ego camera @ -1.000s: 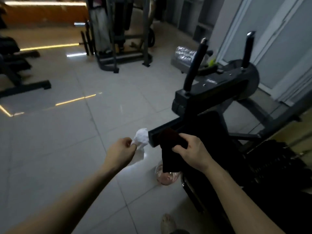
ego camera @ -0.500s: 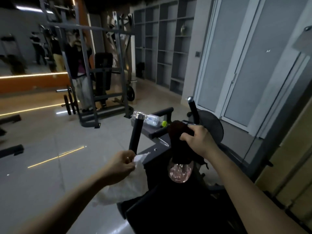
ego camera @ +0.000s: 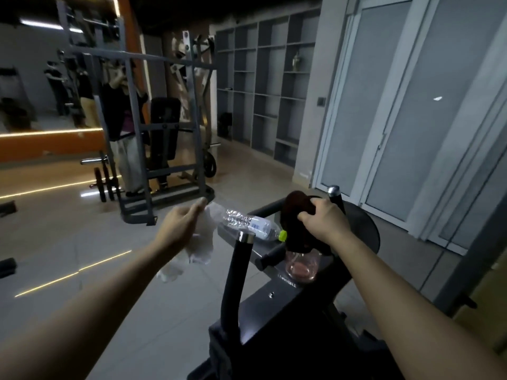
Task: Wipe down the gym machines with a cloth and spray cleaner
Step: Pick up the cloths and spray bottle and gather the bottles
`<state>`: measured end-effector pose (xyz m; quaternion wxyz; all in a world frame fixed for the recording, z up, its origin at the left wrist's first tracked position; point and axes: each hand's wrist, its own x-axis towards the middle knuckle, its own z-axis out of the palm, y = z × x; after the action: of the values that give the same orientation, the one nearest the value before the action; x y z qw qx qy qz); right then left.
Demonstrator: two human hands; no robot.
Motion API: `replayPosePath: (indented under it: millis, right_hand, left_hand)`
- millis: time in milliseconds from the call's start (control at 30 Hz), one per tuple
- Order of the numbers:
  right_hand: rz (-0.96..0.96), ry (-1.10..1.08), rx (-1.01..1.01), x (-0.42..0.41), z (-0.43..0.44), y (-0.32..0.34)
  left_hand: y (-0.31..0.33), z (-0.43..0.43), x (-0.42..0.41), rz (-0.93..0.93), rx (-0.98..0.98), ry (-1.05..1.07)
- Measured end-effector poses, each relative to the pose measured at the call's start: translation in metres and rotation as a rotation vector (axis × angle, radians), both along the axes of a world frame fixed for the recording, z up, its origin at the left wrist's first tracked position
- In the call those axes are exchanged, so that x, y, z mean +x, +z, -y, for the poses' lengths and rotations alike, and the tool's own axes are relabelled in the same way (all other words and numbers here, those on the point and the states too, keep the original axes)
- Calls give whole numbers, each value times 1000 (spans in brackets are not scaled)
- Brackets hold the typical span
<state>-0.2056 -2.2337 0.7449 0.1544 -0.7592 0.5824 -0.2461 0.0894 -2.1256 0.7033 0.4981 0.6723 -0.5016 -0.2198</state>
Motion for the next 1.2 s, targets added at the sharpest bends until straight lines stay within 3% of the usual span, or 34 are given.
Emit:
replayPosePath:
  millis: [133, 400, 500, 633, 800, 967, 1067, 1200]
  right_hand:
    - [23, -86, 40, 15, 10, -4]
    - [16, -210, 108, 27, 5, -4]
    - [20, -252, 115, 27, 0, 3]
    - [-180, -279, 147, 25, -9, 13]
    - [-302, -286, 107, 27, -21, 38]
    - [-247, -283, -166, 46, -29, 61]
    - [-49, -233, -284, 62, -32, 73]
    - [172, -86, -202, 90, -24, 81]
  left_hand:
    - [-11, 78, 24, 554, 137, -101]
    - [-32, 193, 14, 1183, 330, -512]
    - [-38, 216, 10, 1366, 382, -557]
    - [-35, 230, 3, 1470, 334, -639]
    - [-27, 227, -7, 1569, 219, -599]
    - [-28, 221, -1, 1566, 152, -497]
    - [-13, 211, 14, 1346, 181, -390]
    - [22, 180, 42, 854, 240, -217]
